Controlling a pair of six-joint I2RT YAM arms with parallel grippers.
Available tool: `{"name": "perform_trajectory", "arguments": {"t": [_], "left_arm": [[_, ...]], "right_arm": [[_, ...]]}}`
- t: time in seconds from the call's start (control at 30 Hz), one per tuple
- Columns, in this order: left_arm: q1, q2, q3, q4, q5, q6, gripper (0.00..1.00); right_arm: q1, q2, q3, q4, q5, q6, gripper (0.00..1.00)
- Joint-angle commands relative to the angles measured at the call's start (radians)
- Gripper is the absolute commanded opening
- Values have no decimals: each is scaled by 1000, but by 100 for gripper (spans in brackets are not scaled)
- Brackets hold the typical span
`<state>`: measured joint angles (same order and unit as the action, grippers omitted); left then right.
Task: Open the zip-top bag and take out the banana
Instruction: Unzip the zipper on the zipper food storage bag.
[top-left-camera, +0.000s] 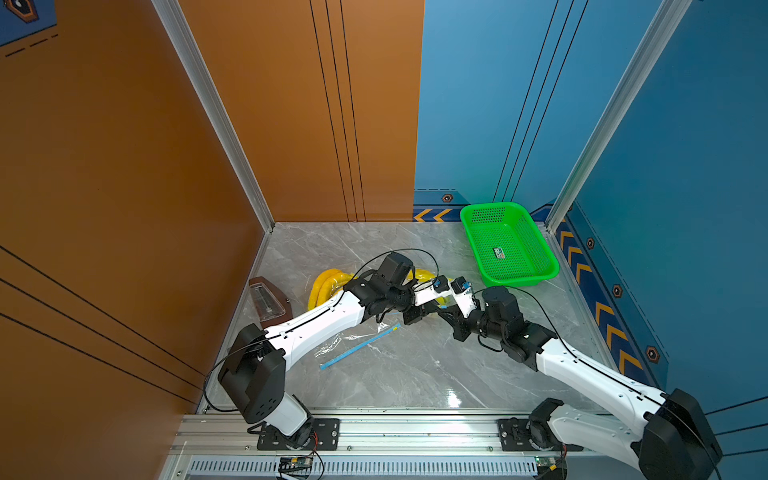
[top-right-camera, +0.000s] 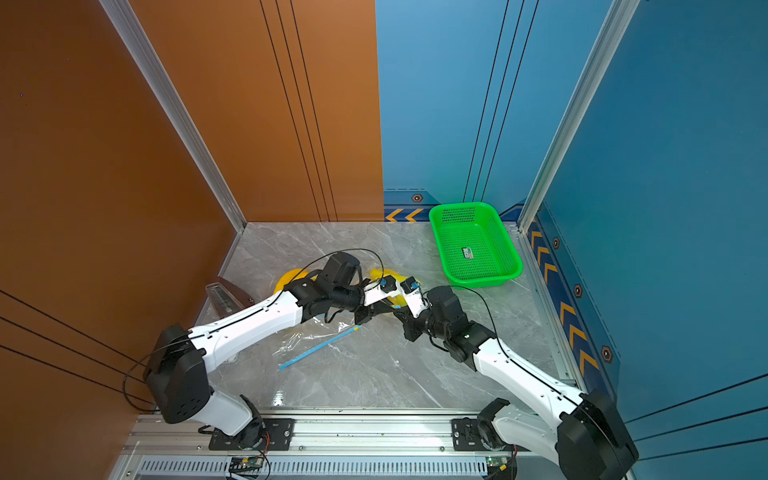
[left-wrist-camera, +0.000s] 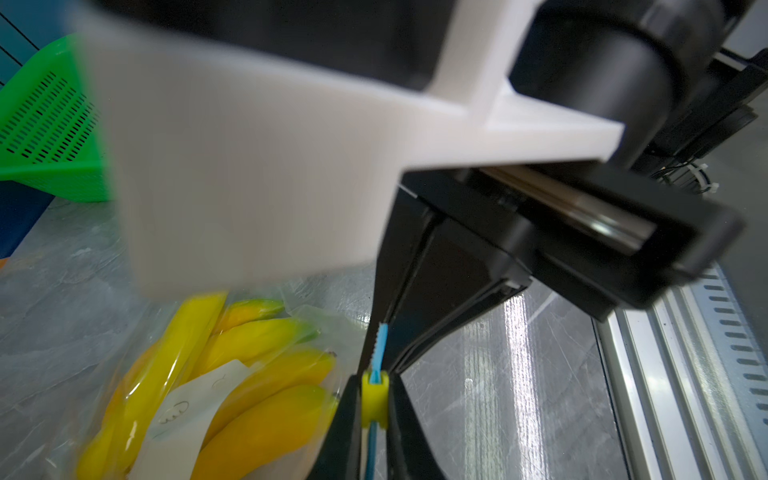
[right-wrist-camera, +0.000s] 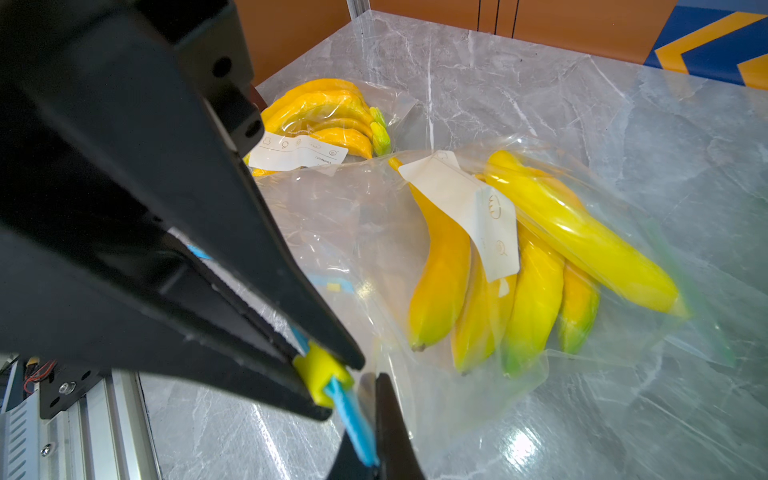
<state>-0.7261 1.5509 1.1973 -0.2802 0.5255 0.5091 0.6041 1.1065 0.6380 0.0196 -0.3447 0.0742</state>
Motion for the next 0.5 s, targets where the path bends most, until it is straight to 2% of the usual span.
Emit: {"name": "perform_trajectory", "arguments": {"t": [0.0, 0.47], "left_arm": [[16, -3, 2, 7, 10, 6, 9], [47, -37, -59, 5, -35, 12, 6]], "right_arm": [[3, -2, 9, 19, -4, -8, 0], [-20, -65, -43, 59, 42, 26, 0]]}}
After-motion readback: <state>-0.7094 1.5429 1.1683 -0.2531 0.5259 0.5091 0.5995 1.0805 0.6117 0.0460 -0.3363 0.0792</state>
